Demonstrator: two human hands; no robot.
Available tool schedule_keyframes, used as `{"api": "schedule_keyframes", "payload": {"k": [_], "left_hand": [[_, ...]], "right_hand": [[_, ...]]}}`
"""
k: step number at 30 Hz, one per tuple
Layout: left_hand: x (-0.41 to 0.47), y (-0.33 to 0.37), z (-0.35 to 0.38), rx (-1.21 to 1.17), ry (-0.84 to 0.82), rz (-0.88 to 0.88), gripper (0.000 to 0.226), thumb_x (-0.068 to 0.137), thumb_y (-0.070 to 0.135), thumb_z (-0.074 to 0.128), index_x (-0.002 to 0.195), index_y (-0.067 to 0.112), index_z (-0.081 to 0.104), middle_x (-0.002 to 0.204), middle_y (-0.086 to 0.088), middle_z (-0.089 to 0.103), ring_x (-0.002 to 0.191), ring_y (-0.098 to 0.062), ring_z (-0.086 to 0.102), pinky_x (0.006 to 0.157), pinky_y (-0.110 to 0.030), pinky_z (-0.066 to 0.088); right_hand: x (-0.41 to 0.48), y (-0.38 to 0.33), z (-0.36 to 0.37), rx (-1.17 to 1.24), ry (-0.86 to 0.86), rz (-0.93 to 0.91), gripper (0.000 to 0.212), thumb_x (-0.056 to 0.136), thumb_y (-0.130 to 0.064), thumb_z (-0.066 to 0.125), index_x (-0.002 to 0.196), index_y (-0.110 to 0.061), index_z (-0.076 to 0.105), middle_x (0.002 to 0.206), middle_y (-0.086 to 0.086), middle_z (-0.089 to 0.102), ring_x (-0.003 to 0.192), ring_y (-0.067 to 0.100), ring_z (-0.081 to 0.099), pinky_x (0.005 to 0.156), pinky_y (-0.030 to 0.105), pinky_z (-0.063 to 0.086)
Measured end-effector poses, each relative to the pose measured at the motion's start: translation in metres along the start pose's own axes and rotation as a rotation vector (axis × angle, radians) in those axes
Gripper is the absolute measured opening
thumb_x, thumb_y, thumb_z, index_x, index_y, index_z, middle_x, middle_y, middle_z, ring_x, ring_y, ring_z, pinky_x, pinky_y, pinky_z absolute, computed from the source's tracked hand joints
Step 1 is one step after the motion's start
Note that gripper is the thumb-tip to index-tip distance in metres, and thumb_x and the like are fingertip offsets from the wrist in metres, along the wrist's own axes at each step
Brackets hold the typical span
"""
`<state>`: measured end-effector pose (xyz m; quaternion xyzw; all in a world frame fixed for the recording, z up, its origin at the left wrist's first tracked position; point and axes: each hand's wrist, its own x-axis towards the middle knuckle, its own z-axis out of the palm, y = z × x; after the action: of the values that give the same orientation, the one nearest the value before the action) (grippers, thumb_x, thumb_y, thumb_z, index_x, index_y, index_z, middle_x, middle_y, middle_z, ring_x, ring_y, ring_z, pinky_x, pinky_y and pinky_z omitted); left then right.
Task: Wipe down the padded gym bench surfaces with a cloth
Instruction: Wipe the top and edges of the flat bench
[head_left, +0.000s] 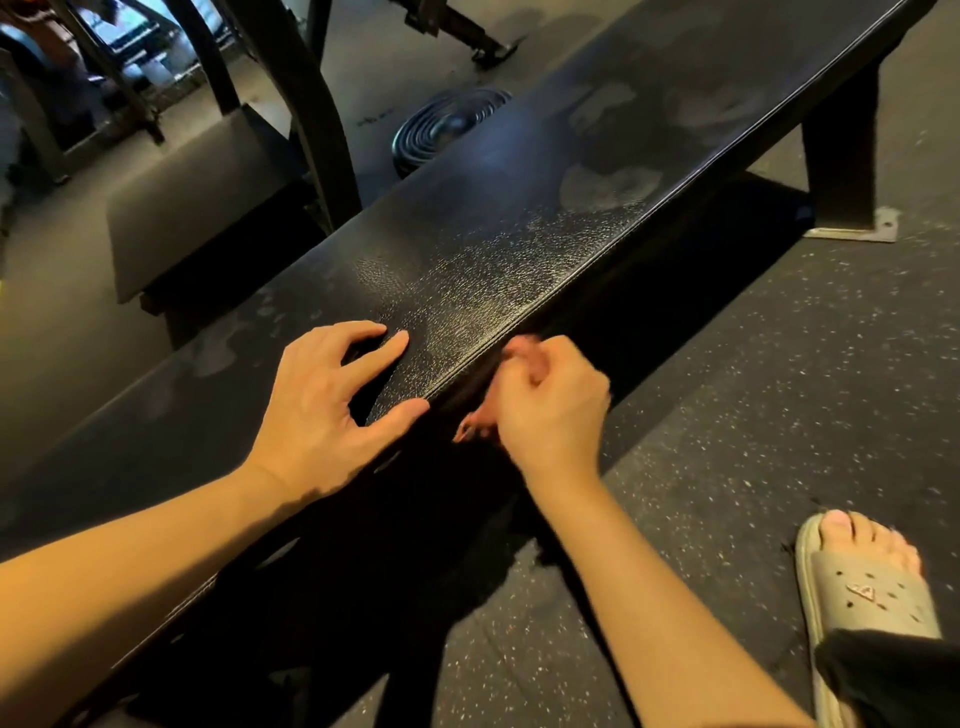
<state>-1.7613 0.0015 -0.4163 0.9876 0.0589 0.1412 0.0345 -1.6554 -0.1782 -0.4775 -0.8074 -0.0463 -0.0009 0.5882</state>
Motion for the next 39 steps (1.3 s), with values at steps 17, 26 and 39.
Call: {"api": "schedule_keyframes", "payload": {"k": [17, 26, 39], "left_hand": [[0.001, 0.001, -0.001, 0.007, -0.010, 0.007, 0.066, 0.089, 0.063, 0.059, 0.141, 0.022, 0.063, 0.138, -0.002, 0.057, 0.127, -0.023, 0.051, 0.110, -0.048, 0.036], [0.000, 0.002, -0.001, 0.002, -0.020, -0.013, 0.066, 0.089, 0.064, 0.058, 0.141, 0.023, 0.063, 0.138, 0.000, 0.056, 0.129, -0.021, 0.049, 0.110, -0.038, 0.032], [0.001, 0.003, -0.002, 0.014, -0.053, -0.027, 0.066, 0.090, 0.063, 0.056, 0.143, 0.024, 0.061, 0.141, 0.000, 0.054, 0.132, -0.020, 0.046, 0.112, -0.039, 0.031]], "right_hand": [[0.014, -0.008, -0.004, 0.138, 0.203, -0.016, 0.019, 0.101, -0.027, 0.055, 0.083, -0.019, 0.053, 0.075, -0.010, 0.061, 0.075, 0.006, 0.058, 0.076, 0.011, 0.038], [0.019, 0.017, 0.005, 0.092, 0.133, 0.074, 0.017, 0.097, -0.033, 0.055, 0.083, -0.024, 0.060, 0.076, -0.003, 0.067, 0.081, 0.028, 0.065, 0.079, 0.042, 0.052], [0.025, 0.010, -0.010, -0.085, 0.135, -0.046, 0.020, 0.097, -0.031, 0.054, 0.088, -0.015, 0.064, 0.081, 0.006, 0.069, 0.081, 0.033, 0.065, 0.070, 0.041, 0.044]]}}
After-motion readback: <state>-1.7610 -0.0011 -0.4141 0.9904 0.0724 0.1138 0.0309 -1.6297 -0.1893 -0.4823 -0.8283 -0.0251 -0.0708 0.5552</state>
